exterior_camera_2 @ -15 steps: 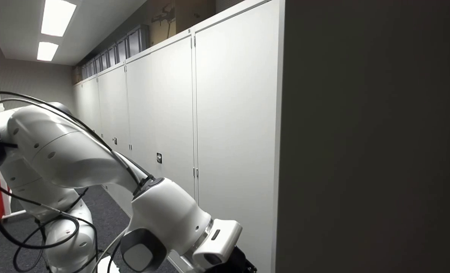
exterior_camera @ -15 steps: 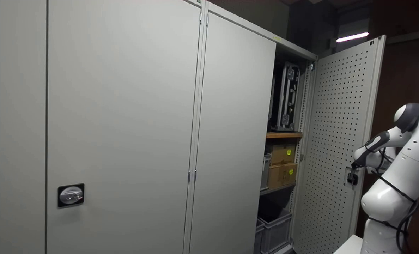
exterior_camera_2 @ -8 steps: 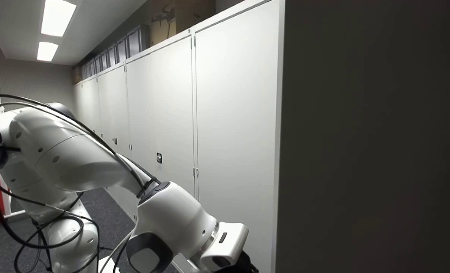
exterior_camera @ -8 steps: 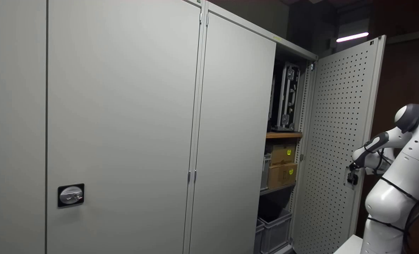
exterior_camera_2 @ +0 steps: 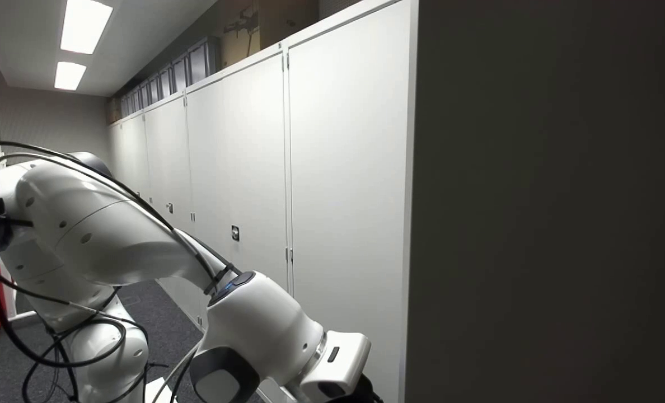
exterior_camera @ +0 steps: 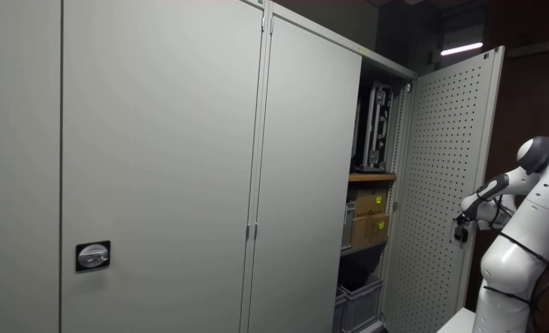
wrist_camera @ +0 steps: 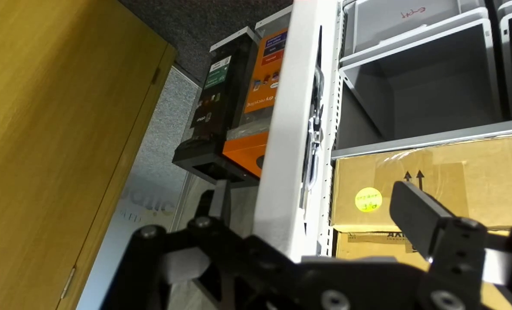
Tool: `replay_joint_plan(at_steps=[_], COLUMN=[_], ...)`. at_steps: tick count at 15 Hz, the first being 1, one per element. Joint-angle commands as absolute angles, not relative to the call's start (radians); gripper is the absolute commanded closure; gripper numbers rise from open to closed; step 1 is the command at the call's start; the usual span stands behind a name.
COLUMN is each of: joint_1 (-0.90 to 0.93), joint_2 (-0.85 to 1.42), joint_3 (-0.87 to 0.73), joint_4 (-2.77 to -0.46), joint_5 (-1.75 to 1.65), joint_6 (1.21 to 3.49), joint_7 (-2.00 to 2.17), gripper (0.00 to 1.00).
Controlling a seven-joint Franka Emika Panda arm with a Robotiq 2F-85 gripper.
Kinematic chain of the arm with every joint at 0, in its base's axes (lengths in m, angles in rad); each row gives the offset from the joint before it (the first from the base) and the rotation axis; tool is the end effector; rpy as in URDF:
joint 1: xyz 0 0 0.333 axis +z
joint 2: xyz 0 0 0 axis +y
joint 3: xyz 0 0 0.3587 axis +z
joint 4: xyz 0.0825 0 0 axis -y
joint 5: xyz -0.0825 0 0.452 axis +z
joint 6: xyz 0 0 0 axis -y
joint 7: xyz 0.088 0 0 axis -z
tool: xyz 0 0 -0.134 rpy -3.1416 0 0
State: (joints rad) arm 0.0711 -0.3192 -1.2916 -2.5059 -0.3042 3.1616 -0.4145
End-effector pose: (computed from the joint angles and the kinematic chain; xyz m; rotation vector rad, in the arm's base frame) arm 0.2138 -0.5221 0.3796 2.4420 -0.7637 0.9015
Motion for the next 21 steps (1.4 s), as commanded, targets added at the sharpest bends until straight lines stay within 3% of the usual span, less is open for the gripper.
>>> replay_joint_plan(at_steps=[1, 21], joint_1=[0.111, 0.038], joint_2=[-0.311, -0.327], joint_3=[-1.305, -1.165], joint_4=[-2.487, -2.538], joint_5=[-0.309, -0.347], joint_6=[3.194, 3.203], joint_7=[-0.431, -0.412], gripper=[0.00, 0.00])
